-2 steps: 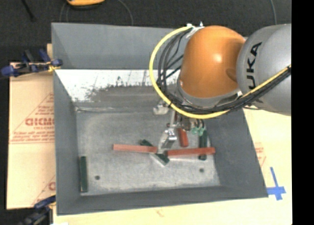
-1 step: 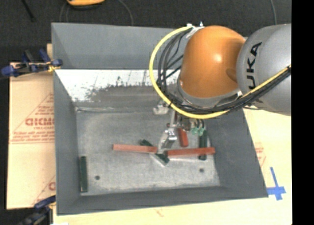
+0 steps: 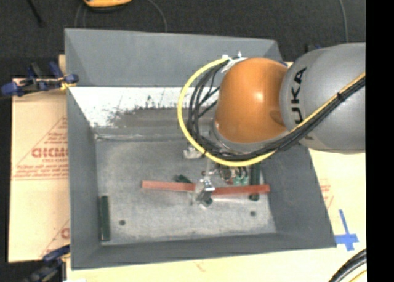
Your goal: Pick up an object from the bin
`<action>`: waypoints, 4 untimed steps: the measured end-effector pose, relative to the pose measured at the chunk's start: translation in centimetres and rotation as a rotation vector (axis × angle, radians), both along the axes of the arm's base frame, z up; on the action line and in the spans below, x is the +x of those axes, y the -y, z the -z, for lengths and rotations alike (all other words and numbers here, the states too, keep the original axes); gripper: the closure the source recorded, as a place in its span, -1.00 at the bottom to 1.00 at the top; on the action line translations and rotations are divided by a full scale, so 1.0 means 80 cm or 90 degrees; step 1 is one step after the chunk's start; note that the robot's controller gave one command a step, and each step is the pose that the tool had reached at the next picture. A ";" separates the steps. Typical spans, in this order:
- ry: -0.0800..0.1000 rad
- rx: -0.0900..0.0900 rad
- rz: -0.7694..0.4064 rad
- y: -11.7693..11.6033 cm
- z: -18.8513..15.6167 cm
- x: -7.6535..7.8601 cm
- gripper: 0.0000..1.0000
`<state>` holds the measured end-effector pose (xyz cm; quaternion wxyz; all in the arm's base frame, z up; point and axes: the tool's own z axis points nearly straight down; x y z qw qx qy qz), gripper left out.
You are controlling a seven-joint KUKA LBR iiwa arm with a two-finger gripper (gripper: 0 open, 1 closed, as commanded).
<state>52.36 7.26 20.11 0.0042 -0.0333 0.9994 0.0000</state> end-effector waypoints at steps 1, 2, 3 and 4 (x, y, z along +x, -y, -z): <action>0.004 0.003 -0.064 0.025 0.142 0.018 1.00; 0.004 0.003 -0.063 0.025 0.142 0.019 1.00; -0.002 0.001 -0.058 0.032 0.115 0.018 1.00; -0.003 0.000 -0.067 -0.001 -0.060 0.021 1.00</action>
Offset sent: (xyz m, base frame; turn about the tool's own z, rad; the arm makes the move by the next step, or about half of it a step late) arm 0.0000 0.0000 0.0000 0.0000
